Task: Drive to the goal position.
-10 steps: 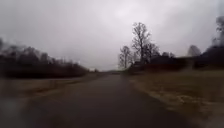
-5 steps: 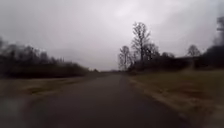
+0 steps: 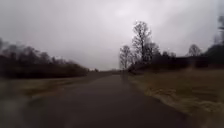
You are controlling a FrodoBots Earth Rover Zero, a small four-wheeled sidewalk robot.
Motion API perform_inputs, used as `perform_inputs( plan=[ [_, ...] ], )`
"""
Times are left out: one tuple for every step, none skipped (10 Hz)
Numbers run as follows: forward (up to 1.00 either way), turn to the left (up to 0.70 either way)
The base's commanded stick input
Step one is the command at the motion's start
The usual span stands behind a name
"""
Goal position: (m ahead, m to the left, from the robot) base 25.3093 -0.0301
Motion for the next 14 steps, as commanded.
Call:
perform_inputs(
  plan=[
    [0.70,0.00],
    [0.70,0.00],
    [0.70,0.00],
    [0.70,0.00],
    [0.70,0.00],
    [0.70,0.00],
    [0.70,0.00],
    [0.70,0.00],
    [0.70,0.00],
    [0.70,0.00],
    [0.70,0.00],
    [0.70,0.00],
    [0.70,0.00],
    [0.70,0.00]
  ],
)
